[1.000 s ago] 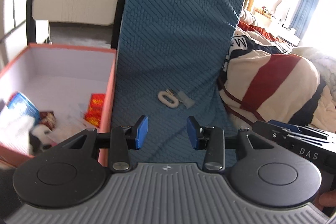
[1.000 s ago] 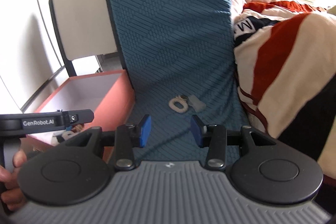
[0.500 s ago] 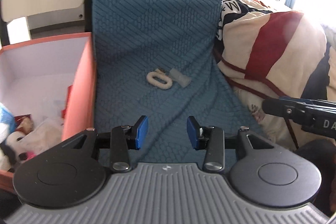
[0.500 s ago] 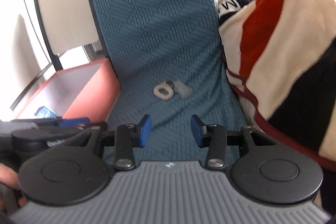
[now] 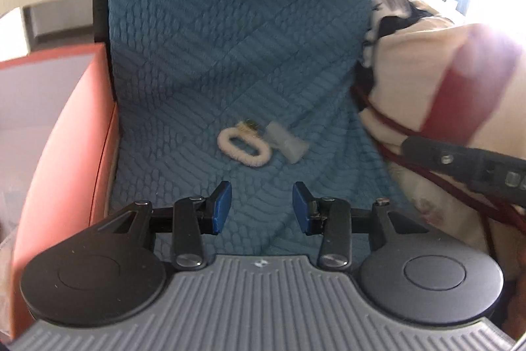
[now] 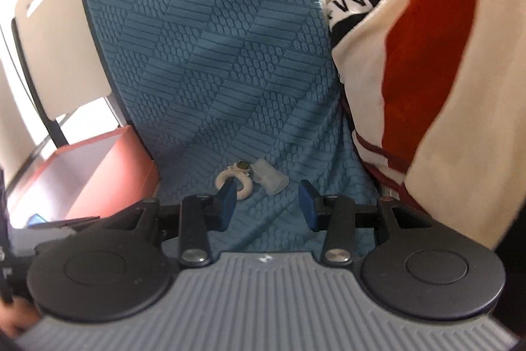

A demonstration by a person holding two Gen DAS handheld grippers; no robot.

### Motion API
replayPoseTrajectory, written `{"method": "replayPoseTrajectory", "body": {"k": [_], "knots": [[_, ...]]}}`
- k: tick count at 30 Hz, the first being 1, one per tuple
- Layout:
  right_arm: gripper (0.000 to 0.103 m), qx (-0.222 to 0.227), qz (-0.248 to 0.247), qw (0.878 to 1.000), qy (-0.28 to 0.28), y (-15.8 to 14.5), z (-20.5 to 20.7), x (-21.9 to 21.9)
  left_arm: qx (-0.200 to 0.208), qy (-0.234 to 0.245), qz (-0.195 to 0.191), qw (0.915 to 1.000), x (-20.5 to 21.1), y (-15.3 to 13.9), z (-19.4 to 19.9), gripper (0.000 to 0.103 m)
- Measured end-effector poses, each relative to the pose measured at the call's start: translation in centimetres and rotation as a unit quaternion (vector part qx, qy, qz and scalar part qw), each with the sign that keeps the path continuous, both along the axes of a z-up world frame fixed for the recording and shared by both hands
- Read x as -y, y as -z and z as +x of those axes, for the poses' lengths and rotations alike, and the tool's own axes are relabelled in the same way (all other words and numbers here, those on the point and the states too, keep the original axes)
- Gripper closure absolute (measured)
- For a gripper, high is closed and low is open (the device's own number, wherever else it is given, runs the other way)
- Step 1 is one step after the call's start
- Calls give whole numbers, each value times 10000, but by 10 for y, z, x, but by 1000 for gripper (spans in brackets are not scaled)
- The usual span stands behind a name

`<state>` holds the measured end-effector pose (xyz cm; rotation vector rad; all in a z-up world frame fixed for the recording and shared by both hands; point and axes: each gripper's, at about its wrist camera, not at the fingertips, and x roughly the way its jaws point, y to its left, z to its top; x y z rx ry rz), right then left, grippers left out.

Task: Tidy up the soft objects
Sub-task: 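Move both tools over the chair seat to the white scrunchie and clear plastic piece, then close the left tool on the white fluffy scrunchie while the right tool closes on the clear plastic piece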

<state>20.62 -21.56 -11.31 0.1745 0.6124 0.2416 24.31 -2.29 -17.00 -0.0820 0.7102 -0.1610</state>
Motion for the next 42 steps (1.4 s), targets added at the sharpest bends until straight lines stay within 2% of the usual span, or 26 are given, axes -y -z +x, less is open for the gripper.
{"method": "replayPoseTrajectory", "body": {"k": [1, 5, 8, 11, 18, 24, 30, 34, 37, 42], "knots": [[59, 62, -37, 10000, 14, 0, 3, -2, -75, -65, -23, 9999, 0, 3, 7, 56], [59, 10, 171, 9998, 41, 4, 22, -1, -188, -118, 327, 9992, 11, 14, 30, 56], [59, -154, 249, 9996, -27, 11, 39, 0, -386, -205, 193, 9989, 9, 22, 50, 56], [59, -381, 466, 9982, -51, 21, 60, 1, -485, -322, 215, 9981, 5, 31, 67, 56], [58, -880, 577, 9943, -140, 46, 113, -5, -677, -629, 213, 9955, -7, 43, 101, 56], [58, -1430, 439, 9881, -353, 67, 148, -14, -937, -482, 44, 9944, -9, 61, 124, 56], [58, -1886, 359, 9806, -391, 85, 166, -15, -916, -101, -26, 9957, 9, 69, 129, 56], [57, -1904, 331, 9799, -501, 88, 169, -22, -794, -38, 225, 9966, 20, 71, 132, 56], [57, -1921, 250, 9800, -449, 90, 174, -25, -658, 33, 572, 9962, 29, 75, 134, 56], [58, -2087, 294, 9765, -449, 99, 195, -31, -602, 121, 813, 9948, 37, 79, 139, 56]]}}
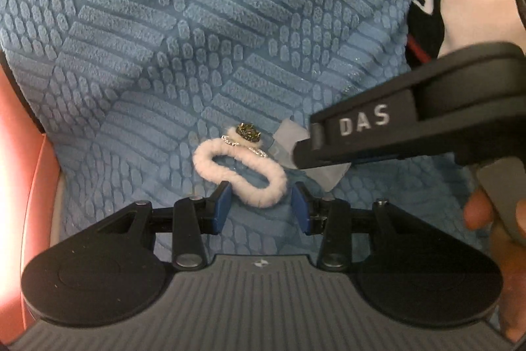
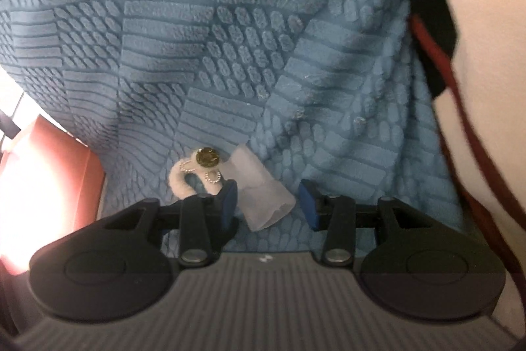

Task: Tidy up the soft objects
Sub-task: 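Close the left tool on the white fluffy scrunchie while the right tool closes on the clear plastic piece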

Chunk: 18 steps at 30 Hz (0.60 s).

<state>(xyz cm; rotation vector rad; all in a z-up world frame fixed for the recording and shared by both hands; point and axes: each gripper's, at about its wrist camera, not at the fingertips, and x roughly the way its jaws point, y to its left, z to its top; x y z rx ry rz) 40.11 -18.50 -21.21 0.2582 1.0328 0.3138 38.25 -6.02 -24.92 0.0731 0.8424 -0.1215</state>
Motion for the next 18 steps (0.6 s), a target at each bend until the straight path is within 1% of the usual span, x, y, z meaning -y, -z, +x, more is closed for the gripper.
{"method": "replayPoseTrajectory", "body": {"k": [2, 4, 5, 6, 7, 9, 11, 14, 18], "knots": [[58, 12, -22, 10000, -95, 0, 4, -4, 4, 4, 38, 10000, 1, 1, 2, 56], [60, 53, -104, 9998, -176, 0, 5, -7, 16, -38, 23, 10000, 0, 1, 2, 60], [64, 62, -128, 9997, -204, 0, 4, -10, 24, -32, 35, 10000, 0, 1, 2, 64], [65, 46, -98, 9997, -205, 1, 5, -9, 19, -30, 51, 10000, 0, 1, 2, 74], [68, 16, -31, 9998, -179, 2, 5, -7, -3, -29, 79, 10000, 0, 1, 3, 82], [73, -39, 68, 9999, -139, 3, 5, -2, -22, 37, 163, 9999, 0, -2, 2, 87], [77, -64, 107, 9999, -95, 4, 10, 2, 10, 59, 254, 9997, 0, -3, 2, 89], [82, 18, 52, 9999, -85, -2, 7, 6, 25, 113, 335, 9994, 2, -5, 3, 90], [82, 63, 43, 10000, 17, -6, 4, -2, 27, 102, 166, 9998, -3, -12, -3, 90]]}}
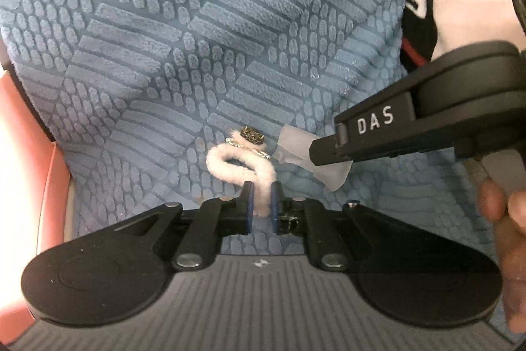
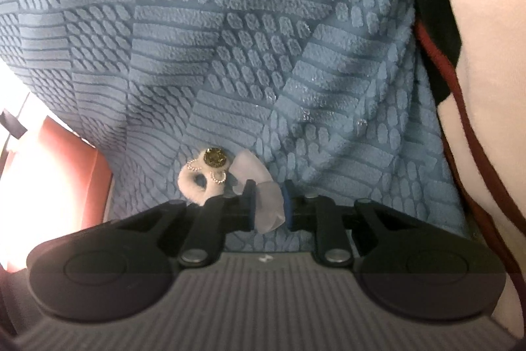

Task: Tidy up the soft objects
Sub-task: 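Close the left tool on the white fluffy scrunchie while the right tool closes on the clear plastic piece, then carry the scrunchie with the left tool while the right tool carries the clear piece to the box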

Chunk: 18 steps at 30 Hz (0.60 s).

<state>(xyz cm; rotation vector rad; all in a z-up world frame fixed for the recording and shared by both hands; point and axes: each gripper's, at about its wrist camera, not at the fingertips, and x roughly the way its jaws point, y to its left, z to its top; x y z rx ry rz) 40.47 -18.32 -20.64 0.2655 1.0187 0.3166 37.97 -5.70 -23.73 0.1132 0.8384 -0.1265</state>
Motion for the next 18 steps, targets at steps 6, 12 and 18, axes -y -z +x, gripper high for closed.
{"method": "replayPoseTrajectory", "body": {"k": [6, 12, 18], "knots": [[82, 131, 66, 9999, -11, -17, -20, 5, 53, -74, -304, 9995, -13, -20, -12, 91], [82, 129, 248, 9996, 73, -27, -47, 21, 118, -43, -610, 9981, -16, -39, -34, 91], [82, 193, 224, 9994, 158, -33, -75, 26, 175, -111, -732, 9971, -18, -47, -57, 91]]}}
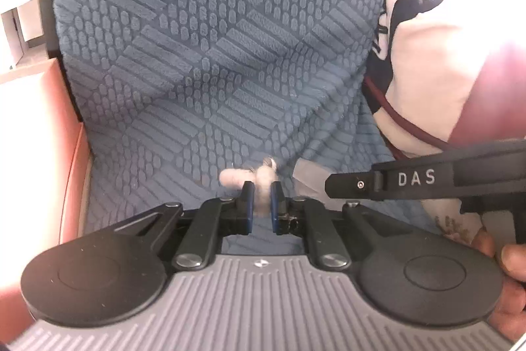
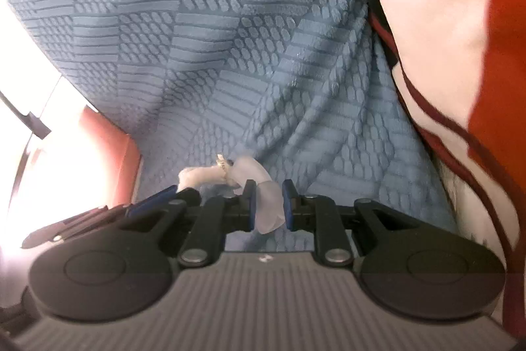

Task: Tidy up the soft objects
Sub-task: 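Carry the scrunchie with the left tool while the right tool carries the clear piece to the box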

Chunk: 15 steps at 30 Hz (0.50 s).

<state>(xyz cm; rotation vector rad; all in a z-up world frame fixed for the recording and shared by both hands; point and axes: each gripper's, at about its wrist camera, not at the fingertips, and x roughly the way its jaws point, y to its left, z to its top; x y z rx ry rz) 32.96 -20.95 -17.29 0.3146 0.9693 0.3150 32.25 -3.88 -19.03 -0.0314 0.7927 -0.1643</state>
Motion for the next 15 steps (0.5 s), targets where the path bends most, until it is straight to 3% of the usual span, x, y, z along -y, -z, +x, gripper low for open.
{"method": "replayPoseTrajectory", "body": {"k": [15], "knots": [[82, 177, -214, 9996, 56, -12, -72, -6, -62, -50, -241, 9997, -1, -15, -58, 91]]}}
